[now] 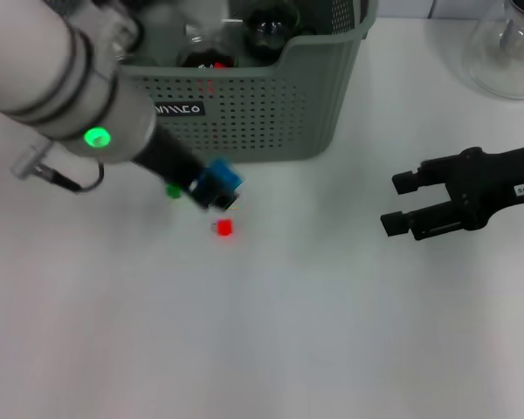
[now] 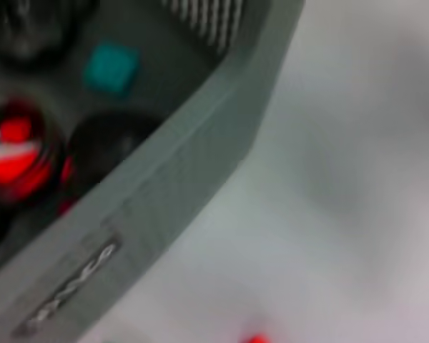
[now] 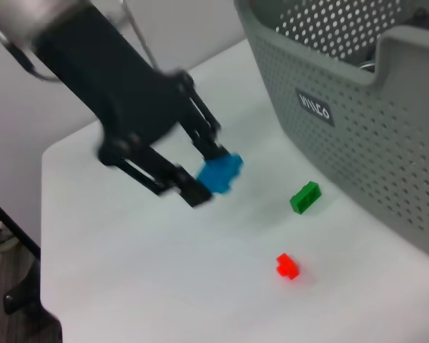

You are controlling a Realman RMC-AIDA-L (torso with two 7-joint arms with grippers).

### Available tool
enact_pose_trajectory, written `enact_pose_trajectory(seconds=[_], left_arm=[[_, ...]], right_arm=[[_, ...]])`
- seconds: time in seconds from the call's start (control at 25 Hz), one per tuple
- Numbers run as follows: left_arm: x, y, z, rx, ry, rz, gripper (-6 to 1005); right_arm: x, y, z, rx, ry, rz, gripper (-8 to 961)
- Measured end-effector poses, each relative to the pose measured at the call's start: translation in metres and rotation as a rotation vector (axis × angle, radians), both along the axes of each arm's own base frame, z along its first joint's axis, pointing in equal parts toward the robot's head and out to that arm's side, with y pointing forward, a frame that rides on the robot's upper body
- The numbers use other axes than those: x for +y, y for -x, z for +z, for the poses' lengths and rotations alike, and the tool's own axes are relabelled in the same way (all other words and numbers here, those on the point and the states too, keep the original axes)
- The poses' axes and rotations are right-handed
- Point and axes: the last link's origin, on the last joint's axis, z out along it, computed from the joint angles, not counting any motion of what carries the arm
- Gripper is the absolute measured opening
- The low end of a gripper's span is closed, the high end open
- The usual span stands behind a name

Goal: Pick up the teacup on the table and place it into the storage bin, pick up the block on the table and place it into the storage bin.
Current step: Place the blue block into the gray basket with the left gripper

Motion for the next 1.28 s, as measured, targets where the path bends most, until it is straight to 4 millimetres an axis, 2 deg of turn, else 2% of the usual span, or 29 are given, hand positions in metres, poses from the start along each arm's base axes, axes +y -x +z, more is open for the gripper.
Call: enact_pose_trajectory(seconds=[0.16, 0.24, 0.28, 0.32, 0.4, 0.52, 0.68, 0.8, 1.0, 1.28], left_arm=[[-0.006, -0.032, 0.044, -0.254, -0.03, -0.113, 401], [-0.002, -0.043, 0.06, -0.337, -0.063, -0.168, 401], [0.01, -0.052, 0.074, -0.39, -0.114, -0.221, 401], [0.01, -0.052, 0.074, -0.39, -0.114, -0.221, 401], [0.029, -0.057, 0.077, -0.387, -0.162, -0.243, 401], [0.065, -0.057, 0.074, -0.325, -0.229, -0.224, 400], [0.113, -0.043, 0.059, -0.225, -0.279, -0.155, 400], [0.133, -0.032, 0.044, -0.175, -0.264, -0.103, 400], [0.151, -0.019, 0.027, -0.099, -0.249, -0.054, 400], [0.158, -0.01, 0.018, 0.002, -0.27, -0.038, 399]], right_arm=[[0.0, -0.001, 0.002, 0.003, -0.002, -0.005, 839], [0.0, -0.002, 0.003, 0.007, -0.005, -0.011, 839], [0.0, -0.002, 0.004, 0.009, -0.007, -0.014, 839], [0.001, -0.003, 0.004, 0.011, -0.009, -0.018, 838], [0.001, -0.003, 0.005, 0.017, -0.014, -0.029, 838], [0.001, -0.004, 0.006, 0.021, -0.016, -0.04, 838], [0.001, -0.005, 0.005, 0.02, -0.014, -0.054, 838], [0.001, -0.006, 0.005, 0.02, -0.013, -0.057, 838], [0.001, -0.006, 0.005, 0.019, -0.014, -0.058, 838], [0.001, -0.005, 0.005, 0.018, -0.014, -0.057, 838]])
